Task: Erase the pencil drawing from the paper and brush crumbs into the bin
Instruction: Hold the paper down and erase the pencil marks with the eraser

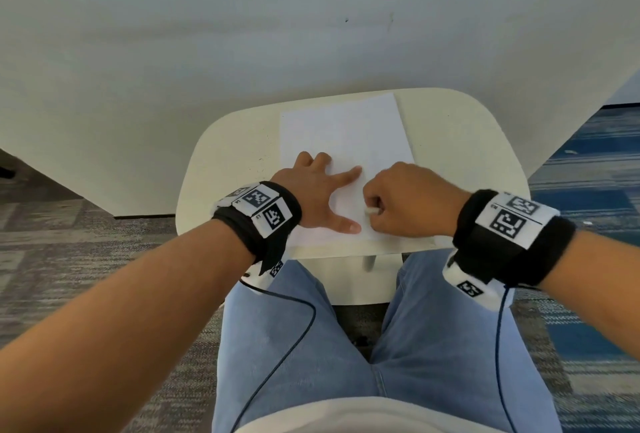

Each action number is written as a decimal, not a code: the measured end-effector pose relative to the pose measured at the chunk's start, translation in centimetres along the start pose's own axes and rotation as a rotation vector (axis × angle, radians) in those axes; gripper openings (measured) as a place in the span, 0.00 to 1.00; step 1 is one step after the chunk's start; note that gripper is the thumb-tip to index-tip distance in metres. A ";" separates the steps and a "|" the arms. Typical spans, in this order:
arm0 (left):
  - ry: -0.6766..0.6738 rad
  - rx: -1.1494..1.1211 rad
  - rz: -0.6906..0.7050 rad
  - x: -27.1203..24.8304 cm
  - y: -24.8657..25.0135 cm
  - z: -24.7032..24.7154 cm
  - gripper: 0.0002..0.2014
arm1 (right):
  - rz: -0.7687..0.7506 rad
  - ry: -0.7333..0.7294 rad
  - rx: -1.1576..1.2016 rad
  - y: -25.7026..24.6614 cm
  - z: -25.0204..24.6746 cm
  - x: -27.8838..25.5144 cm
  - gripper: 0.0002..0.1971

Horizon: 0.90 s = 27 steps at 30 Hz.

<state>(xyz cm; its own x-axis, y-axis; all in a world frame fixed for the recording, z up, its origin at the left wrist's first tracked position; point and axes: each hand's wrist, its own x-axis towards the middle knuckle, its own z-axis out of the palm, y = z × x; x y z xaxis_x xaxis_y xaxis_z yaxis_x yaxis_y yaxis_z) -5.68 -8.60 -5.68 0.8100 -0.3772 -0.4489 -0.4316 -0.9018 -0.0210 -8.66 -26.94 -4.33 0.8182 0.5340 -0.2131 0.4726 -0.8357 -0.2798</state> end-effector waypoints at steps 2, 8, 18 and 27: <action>-0.004 0.001 -0.002 0.0 0.0 -0.1 0.53 | 0.057 0.010 0.013 0.8 -0.8 0.6 0.09; -0.006 -0.004 -0.001 0.0 0.0 0.0 0.53 | 0.007 -0.014 -0.043 0.3 -0.4 0.0 0.09; -0.002 -0.015 -0.001 0.0 -0.1 0.0 0.53 | -0.054 -0.075 0.053 1.6 -1.0 0.6 0.08; 0.005 -0.021 -0.001 0.1 -0.1 0.2 0.54 | -0.032 -0.068 0.058 2.0 -1.0 1.0 0.08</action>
<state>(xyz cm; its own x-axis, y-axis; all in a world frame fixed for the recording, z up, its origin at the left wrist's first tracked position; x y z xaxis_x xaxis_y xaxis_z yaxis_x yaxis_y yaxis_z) -5.66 -8.47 -5.93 0.8127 -0.3771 -0.4441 -0.4221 -0.9066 -0.0026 -6.56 -28.18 -4.16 0.7783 0.5692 -0.2653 0.4766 -0.8104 -0.3407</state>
